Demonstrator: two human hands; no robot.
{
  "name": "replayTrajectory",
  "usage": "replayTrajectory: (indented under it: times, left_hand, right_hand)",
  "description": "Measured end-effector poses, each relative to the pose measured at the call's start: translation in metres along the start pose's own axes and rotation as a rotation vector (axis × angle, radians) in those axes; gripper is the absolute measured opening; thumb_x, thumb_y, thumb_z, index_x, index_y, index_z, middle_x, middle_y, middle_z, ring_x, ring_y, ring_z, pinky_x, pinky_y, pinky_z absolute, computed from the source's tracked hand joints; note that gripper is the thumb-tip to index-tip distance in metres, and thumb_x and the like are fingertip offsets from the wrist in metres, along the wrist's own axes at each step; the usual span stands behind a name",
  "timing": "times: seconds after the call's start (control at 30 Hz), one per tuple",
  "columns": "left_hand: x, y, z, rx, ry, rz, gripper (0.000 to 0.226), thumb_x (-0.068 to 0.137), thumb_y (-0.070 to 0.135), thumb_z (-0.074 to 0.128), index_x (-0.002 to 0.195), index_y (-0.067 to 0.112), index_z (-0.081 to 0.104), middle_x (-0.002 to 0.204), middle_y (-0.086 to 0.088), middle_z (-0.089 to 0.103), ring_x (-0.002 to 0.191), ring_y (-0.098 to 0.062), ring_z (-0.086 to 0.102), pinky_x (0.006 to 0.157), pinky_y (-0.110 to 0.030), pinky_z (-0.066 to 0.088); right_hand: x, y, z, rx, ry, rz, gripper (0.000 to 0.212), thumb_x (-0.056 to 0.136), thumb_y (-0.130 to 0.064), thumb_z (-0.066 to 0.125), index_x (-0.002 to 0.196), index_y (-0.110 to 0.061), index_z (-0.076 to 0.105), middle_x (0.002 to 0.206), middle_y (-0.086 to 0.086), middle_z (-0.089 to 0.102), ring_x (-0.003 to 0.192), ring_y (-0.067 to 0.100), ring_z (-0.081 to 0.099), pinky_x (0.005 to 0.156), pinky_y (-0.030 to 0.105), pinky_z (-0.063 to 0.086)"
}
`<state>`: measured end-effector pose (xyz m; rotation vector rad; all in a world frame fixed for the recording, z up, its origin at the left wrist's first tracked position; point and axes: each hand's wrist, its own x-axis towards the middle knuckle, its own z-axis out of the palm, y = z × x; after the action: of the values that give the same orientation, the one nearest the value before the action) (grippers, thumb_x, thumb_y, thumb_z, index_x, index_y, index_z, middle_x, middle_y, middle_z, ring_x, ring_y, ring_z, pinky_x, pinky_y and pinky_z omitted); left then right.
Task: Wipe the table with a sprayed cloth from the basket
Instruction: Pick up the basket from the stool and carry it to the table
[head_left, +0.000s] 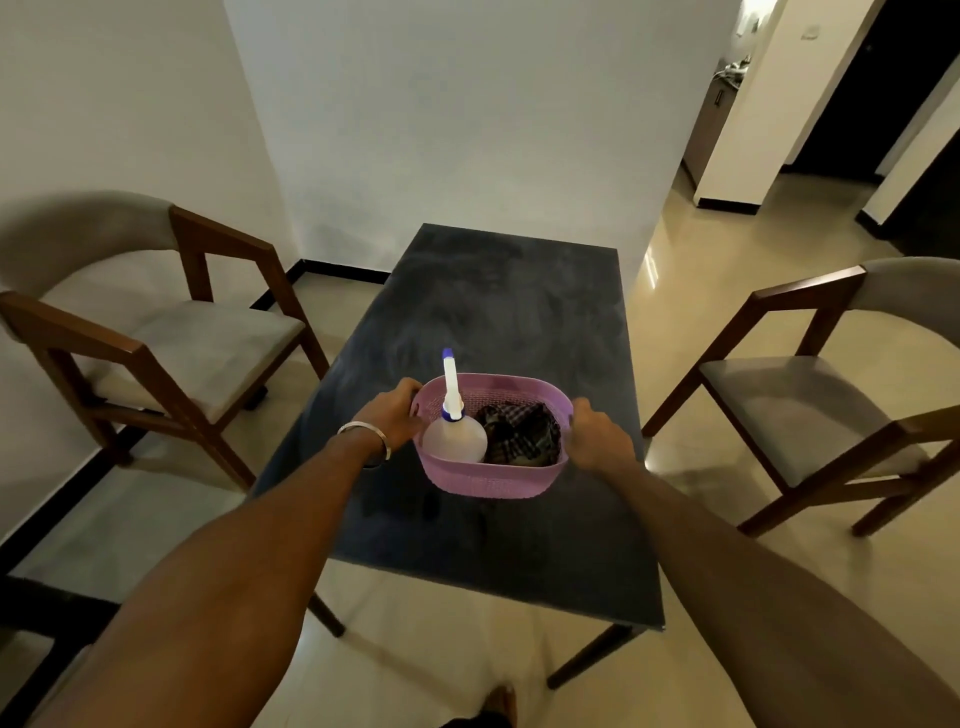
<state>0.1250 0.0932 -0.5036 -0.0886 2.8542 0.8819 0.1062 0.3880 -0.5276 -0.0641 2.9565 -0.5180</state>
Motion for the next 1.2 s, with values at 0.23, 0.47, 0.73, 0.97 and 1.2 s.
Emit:
replayTrajectory:
  times: [0.23, 0.47, 0.73, 0.97, 1.2]
  left_hand:
    - [0.057, 0.05, 0.016, -0.049, -0.029, -0.017, 0.036, 0.095, 0.032, 0.057, 0.124, 0.018, 0.043, 0.117, -0.007, 0.061, 0.09, -0.016, 0.057, 0.081, -0.03, 0.049]
    - [0.105, 0.102, 0.038, -0.069, -0.018, -0.064, 0.037, 0.094, 0.03, 0.058, 0.125, 0.018, 0.041, 0.117, -0.007, 0.061, 0.088, -0.016, 0.058, 0.078, -0.027, 0.05]
    - [0.132, 0.147, 0.067, -0.089, 0.028, -0.152, 0.037, 0.095, 0.029, 0.055, 0.127, 0.018, 0.04, 0.116, -0.008, 0.059, 0.091, -0.018, 0.057, 0.08, -0.03, 0.05]
    - [0.148, 0.209, 0.116, -0.112, 0.131, -0.292, 0.036, 0.097, 0.028, 0.052, 0.129, 0.019, 0.038, 0.12, -0.007, 0.058, 0.095, -0.02, 0.056, 0.083, -0.034, 0.05]
    - [0.157, 0.254, 0.141, -0.102, 0.186, -0.363, 0.042, 0.095, 0.025, 0.058, 0.131, 0.019, 0.037, 0.122, -0.007, 0.058, 0.093, -0.018, 0.054, 0.084, -0.034, 0.051]
  right_hand:
    - [0.06, 0.046, -0.029, 0.004, -0.023, 0.003, 0.025, 0.097, -0.03, 0.057, 0.115, -0.02, 0.043, 0.104, 0.003, 0.065, 0.088, 0.024, 0.067, 0.079, 0.048, 0.06]
    - [0.117, 0.095, -0.06, -0.007, -0.063, -0.046, 0.03, 0.097, -0.033, 0.059, 0.119, -0.02, 0.042, 0.104, 0.002, 0.065, 0.087, 0.023, 0.066, 0.08, 0.046, 0.06]
    - [0.172, 0.144, -0.078, -0.027, -0.099, -0.152, 0.031, 0.097, -0.037, 0.058, 0.119, -0.021, 0.042, 0.1, 0.0, 0.064, 0.085, 0.022, 0.066, 0.078, 0.044, 0.06]
    - [0.228, 0.208, -0.106, -0.098, -0.1, -0.31, 0.021, 0.099, -0.032, 0.048, 0.116, -0.022, 0.043, 0.097, 0.004, 0.066, 0.082, 0.027, 0.066, 0.076, 0.049, 0.058]
    - [0.264, 0.242, -0.128, -0.145, -0.095, -0.437, 0.016, 0.103, -0.03, 0.041, 0.115, -0.021, 0.043, 0.095, 0.001, 0.066, 0.082, 0.027, 0.065, 0.079, 0.049, 0.056]
